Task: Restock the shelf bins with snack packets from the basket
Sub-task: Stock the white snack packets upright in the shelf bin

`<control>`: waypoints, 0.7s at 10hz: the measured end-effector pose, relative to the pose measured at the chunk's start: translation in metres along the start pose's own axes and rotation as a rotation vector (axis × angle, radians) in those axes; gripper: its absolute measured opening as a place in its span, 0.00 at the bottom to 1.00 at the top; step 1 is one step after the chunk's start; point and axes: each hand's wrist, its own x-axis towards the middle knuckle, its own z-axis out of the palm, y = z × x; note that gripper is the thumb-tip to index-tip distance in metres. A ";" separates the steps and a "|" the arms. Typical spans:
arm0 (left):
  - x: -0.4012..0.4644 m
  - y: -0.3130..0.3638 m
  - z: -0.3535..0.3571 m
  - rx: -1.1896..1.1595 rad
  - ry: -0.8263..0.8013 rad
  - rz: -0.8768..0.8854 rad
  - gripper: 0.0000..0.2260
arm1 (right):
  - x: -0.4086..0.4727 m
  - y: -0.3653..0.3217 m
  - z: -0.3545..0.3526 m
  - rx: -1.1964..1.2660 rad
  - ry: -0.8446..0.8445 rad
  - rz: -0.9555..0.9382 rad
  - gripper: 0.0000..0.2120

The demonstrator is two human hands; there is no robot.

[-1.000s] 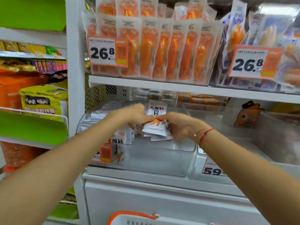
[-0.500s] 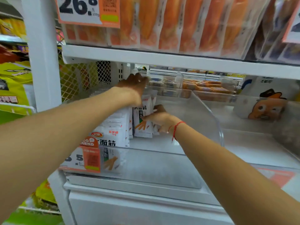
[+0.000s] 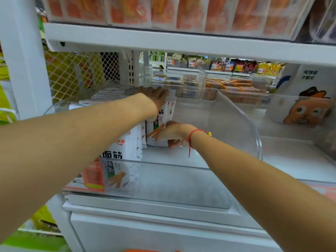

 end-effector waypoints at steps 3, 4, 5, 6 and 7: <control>-0.001 -0.005 -0.005 0.129 0.156 0.044 0.37 | 0.013 -0.002 0.007 0.214 0.327 -0.007 0.33; 0.000 -0.003 -0.007 0.090 0.148 0.069 0.35 | 0.017 -0.006 0.010 0.281 0.337 0.008 0.36; 0.001 -0.002 -0.006 0.093 0.130 0.080 0.37 | 0.014 -0.006 0.011 0.533 0.240 0.075 0.28; -0.004 -0.006 -0.013 0.088 0.166 0.091 0.41 | 0.012 0.002 0.008 0.835 0.131 0.097 0.08; -0.011 -0.009 -0.022 0.067 0.190 0.148 0.33 | 0.011 0.005 0.007 0.911 0.081 0.103 0.05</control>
